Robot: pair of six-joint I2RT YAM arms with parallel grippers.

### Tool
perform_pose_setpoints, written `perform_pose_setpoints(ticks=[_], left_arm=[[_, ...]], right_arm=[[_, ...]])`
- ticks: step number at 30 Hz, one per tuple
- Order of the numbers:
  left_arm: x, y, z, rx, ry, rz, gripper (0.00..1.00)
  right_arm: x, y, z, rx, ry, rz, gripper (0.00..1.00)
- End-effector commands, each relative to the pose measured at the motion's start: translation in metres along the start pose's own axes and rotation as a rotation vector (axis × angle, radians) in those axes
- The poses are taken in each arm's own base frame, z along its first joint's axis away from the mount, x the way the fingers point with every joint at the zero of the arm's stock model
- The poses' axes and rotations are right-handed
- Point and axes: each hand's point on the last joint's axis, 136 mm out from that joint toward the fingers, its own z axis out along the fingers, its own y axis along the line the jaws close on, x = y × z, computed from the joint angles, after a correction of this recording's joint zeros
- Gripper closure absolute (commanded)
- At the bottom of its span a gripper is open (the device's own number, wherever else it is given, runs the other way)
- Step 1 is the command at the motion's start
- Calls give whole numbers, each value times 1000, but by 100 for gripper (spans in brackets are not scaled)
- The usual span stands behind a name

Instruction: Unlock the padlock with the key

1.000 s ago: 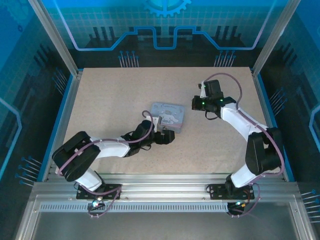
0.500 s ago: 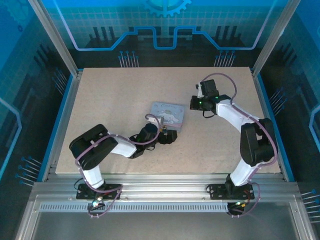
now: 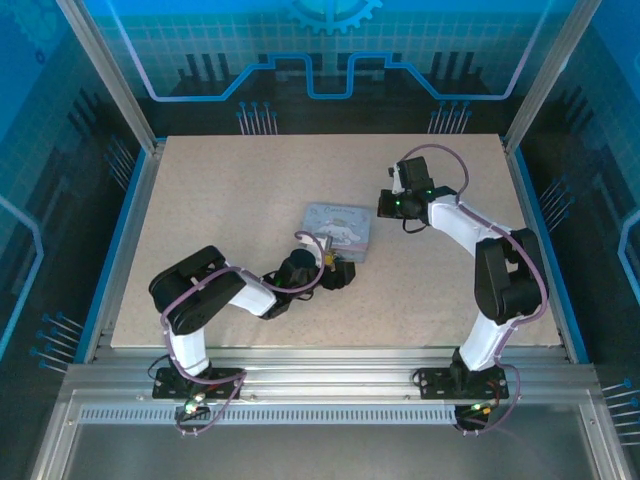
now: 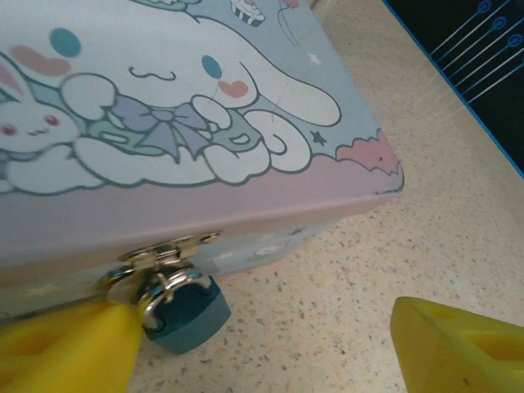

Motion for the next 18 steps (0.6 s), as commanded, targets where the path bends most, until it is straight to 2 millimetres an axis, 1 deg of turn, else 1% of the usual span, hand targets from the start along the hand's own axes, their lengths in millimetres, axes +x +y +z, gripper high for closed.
perform_pose_setpoints(ticks=[1, 5, 7, 9, 11, 14, 18], left_arm=[[1, -15, -2, 83, -11, 33, 22], [1, -14, 2, 83, -10, 17, 22], [2, -14, 4, 99, -3, 9, 26], [3, -14, 8, 106, 7, 0, 27], [6, -10, 10, 88, 11, -12, 21], [8, -5, 12, 72, 6, -25, 19], [9, -4, 16, 68, 4, -29, 14]], right_arm=[[-8, 5, 0, -18, -10, -22, 100], [-6, 7, 0, -23, -5, -27, 100], [-5, 9, 0, -22, -3, -31, 100], [-4, 9, 1, -20, 0, -33, 100], [-3, 8, 1, -16, -1, -33, 100], [-3, 8, 2, -17, 0, -37, 100], [-2, 8, 3, -22, 6, -36, 100]])
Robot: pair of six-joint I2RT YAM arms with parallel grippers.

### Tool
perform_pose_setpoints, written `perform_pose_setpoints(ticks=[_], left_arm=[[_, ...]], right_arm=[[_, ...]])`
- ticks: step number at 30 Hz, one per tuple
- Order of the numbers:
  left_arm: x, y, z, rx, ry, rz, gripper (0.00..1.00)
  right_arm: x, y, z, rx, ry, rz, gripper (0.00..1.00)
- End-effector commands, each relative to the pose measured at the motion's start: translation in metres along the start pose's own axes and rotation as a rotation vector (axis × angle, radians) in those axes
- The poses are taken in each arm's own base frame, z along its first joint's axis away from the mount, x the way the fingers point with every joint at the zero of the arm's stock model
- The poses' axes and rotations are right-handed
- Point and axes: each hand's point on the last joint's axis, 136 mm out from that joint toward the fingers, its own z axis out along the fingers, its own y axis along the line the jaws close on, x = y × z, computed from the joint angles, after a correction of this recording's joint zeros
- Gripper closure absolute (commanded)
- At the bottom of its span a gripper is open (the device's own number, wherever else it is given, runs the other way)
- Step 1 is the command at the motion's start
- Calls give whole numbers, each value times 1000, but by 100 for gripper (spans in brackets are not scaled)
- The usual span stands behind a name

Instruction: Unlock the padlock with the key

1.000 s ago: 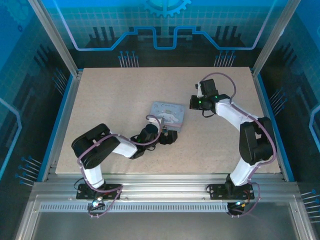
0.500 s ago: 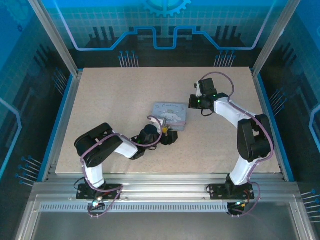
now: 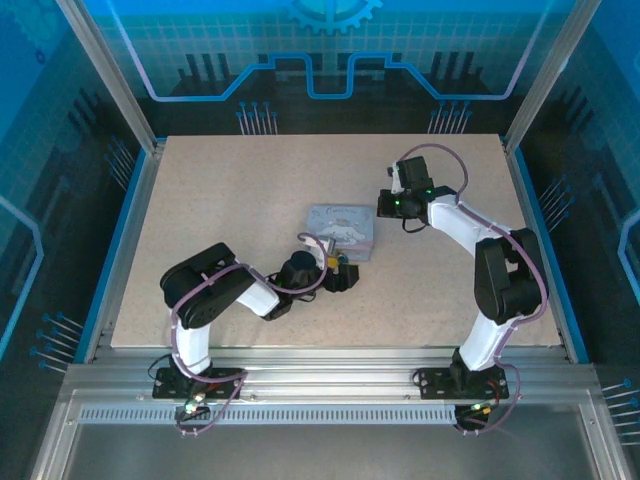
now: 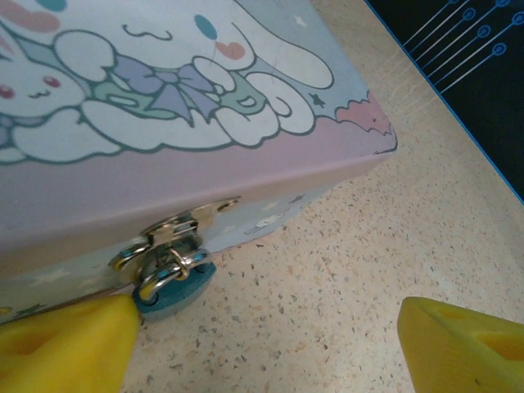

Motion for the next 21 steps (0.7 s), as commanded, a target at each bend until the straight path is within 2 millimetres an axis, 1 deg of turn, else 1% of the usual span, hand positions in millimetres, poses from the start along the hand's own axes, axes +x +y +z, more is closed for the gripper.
perform_pose_setpoints(ticks=[1, 4, 7, 9, 12, 15, 18, 21], left_arm=[[-1, 2, 8, 3, -10, -9, 14], [-4, 7, 11, -26, -23, -8, 13], [-9, 11, 9, -76, -61, 4, 12], [-12, 8, 9, -86, -72, 29, 11], [-17, 13, 5, -179, -90, 66, 10], [-20, 8, 4, -188, -97, 100, 8], [-17, 3, 10, -159, -75, 109, 7], [-10, -7, 16, -89, -41, 119, 8]], right_arm=[[-1, 7, 4, -19, 8, -23, 100], [-1, 8, 4, -20, 10, -24, 100], [-1, 9, 2, -20, 6, -28, 100], [-1, 8, 2, -15, 4, -30, 100], [-1, 8, 2, -14, 5, -34, 100], [-1, 8, 4, -14, 7, -32, 100], [0, 8, 6, -18, 12, -28, 100], [1, 9, 8, -20, 16, -28, 100]])
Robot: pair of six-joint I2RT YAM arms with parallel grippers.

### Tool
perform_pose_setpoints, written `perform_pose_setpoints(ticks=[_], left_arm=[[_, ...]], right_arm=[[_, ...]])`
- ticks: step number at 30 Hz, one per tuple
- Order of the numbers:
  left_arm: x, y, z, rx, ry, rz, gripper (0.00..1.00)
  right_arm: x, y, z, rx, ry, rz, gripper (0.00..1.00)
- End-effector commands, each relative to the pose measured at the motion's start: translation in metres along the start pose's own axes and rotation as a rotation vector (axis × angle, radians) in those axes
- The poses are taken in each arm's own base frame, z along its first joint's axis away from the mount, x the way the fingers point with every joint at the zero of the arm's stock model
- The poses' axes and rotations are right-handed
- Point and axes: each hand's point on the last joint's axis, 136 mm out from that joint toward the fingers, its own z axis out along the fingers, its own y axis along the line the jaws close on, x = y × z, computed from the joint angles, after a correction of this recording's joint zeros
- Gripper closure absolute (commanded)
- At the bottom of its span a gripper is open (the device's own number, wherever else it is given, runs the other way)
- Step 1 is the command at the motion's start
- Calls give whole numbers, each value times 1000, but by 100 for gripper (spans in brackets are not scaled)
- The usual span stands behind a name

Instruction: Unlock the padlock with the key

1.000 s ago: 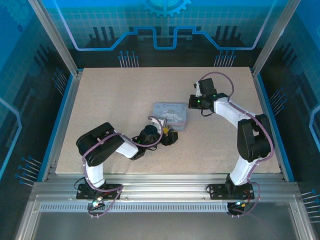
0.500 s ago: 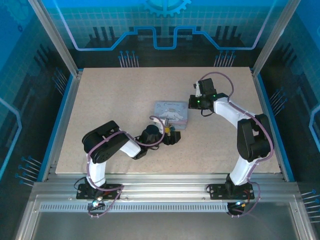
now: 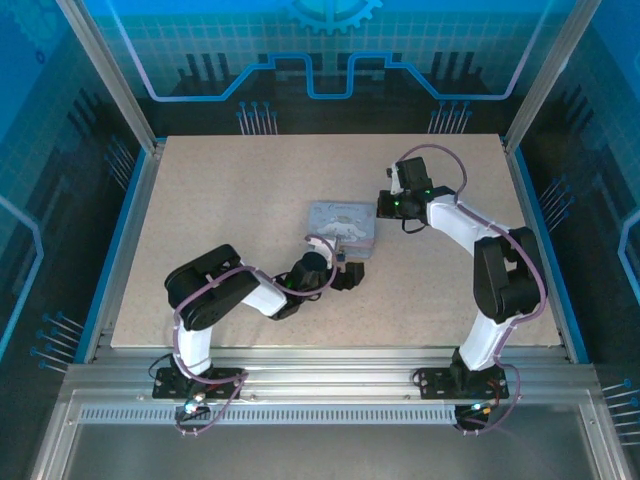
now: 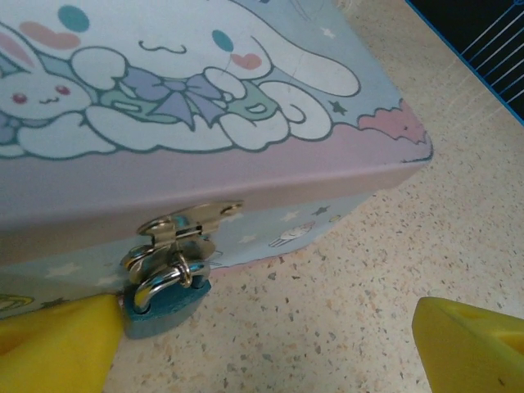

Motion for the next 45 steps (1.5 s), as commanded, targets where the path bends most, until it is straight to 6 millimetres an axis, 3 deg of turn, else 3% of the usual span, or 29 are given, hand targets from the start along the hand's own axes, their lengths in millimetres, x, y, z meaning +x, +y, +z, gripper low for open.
perform_pose_setpoints(ticks=[1, 5, 9, 23, 29, 35, 40, 45], left_arm=[[-3, -19, 5, 90, 9, 38, 10], [-6, -30, 5, 191, 28, 1, 19], [-6, -28, 7, 221, 47, -50, 25], [-7, -32, 18, 276, 36, -94, 25], [-9, -38, 23, 303, 40, -111, 18], [-9, -29, 29, 283, 39, -162, 22], [-11, -23, 30, 287, 5, -207, 16], [-12, -19, 33, 290, -10, -240, 16]], right_arm=[[-2, 10, 5, -24, 5, -22, 100], [0, 9, 7, -27, 13, -23, 100], [2, 11, 8, -33, 17, -25, 100], [9, 19, 11, -50, 31, -36, 100], [10, 20, 11, -54, 30, -41, 100], [11, 21, 10, -56, 33, -42, 100], [12, 22, 10, -56, 32, -44, 100], [15, 22, 10, -55, 36, -45, 100]])
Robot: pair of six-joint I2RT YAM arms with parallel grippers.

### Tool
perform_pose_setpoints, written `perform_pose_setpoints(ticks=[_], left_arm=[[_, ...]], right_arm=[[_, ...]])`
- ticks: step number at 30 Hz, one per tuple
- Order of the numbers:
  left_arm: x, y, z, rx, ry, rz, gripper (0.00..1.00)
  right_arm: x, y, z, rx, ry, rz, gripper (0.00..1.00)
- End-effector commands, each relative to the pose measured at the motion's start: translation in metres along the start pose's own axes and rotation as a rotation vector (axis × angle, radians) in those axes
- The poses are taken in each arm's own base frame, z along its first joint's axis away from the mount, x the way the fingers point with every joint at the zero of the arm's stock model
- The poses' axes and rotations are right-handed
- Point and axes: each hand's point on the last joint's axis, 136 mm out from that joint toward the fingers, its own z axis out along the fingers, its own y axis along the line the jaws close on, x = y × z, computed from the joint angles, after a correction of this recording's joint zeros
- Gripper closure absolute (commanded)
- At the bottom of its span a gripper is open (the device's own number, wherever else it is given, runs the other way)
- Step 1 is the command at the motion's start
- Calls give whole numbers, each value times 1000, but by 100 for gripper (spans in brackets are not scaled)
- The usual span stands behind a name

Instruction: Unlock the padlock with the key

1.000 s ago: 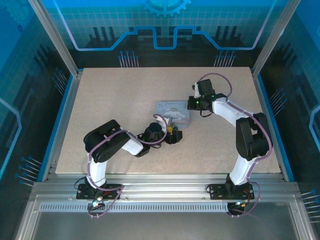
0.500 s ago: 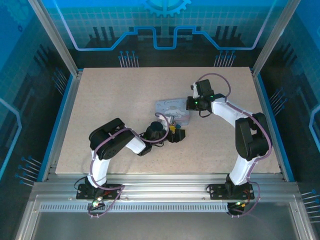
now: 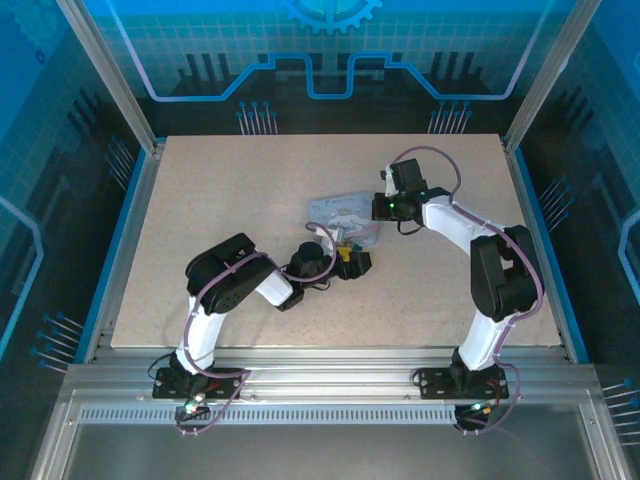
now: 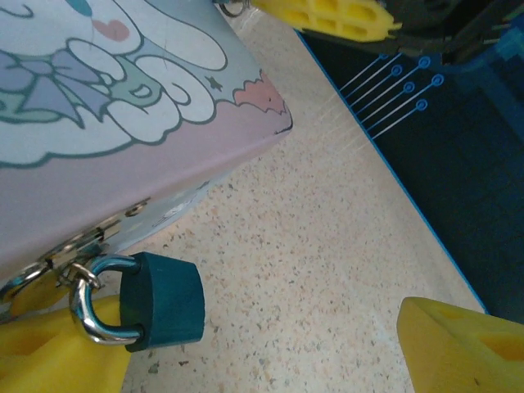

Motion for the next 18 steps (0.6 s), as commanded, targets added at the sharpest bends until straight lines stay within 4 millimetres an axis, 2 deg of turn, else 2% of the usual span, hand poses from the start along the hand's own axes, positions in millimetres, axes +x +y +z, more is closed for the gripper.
perform_pose_setpoints(ticks=[1, 5, 7, 12, 18], left_arm=[[4, 10, 5, -9, 5, -42, 16], [8, 24, 3, -86, 16, -56, 26], [10, 33, 1, -137, 26, -66, 28], [7, 40, -4, -179, 1, -62, 26], [10, 36, 5, -148, 23, -71, 22]], right_arm=[[8, 8, 4, -19, 18, -25, 100], [8, 8, 2, -16, 17, -29, 100], [7, 8, 1, -15, 15, -28, 100], [6, 9, 2, -18, 17, -29, 100], [9, 9, 3, -18, 22, -31, 100]])
